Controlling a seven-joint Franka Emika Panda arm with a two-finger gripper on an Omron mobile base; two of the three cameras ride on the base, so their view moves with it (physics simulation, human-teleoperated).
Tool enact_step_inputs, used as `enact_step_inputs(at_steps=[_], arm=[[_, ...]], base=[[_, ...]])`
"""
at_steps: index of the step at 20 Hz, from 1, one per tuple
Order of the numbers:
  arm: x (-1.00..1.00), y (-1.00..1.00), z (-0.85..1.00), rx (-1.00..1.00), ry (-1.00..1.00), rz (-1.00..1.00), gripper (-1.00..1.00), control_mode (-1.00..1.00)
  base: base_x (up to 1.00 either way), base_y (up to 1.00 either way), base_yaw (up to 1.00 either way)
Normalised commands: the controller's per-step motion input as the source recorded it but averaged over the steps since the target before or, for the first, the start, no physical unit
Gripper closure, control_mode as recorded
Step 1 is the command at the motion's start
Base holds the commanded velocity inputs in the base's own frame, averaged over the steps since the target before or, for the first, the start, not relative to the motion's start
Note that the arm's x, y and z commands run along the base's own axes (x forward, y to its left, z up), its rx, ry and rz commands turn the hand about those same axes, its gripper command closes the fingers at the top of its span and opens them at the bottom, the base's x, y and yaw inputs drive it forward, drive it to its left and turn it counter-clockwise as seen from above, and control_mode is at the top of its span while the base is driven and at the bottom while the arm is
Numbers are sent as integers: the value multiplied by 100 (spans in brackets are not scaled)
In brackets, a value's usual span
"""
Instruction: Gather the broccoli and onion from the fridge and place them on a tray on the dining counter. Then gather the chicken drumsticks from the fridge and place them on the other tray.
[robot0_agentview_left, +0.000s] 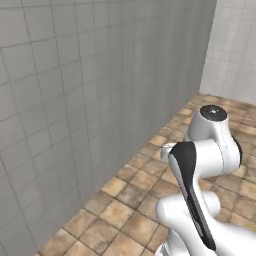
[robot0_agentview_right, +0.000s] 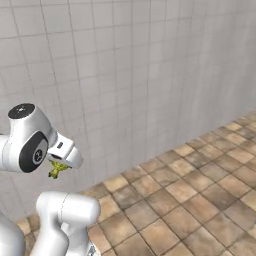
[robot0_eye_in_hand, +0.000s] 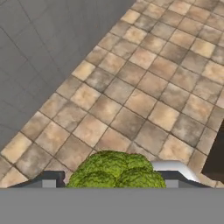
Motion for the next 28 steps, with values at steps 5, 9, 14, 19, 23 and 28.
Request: enact_step_inputs(at_steps=[5,9,14,19,23,28], arm=[[0,0,0,0,0,0,100,100],[0,0,0,0,0,0,100,100],[0,0,0,0,0,0,100,100],[0,0,0,0,0,0,100,100],[0,0,0,0,0,0,100,100],[0,0,0,0,0,0,100,100]], base=[[56,49,-76],[46,33,-81],[30,13,-86],[47,26,-83],[81,94,-50],[100,88,-23]])
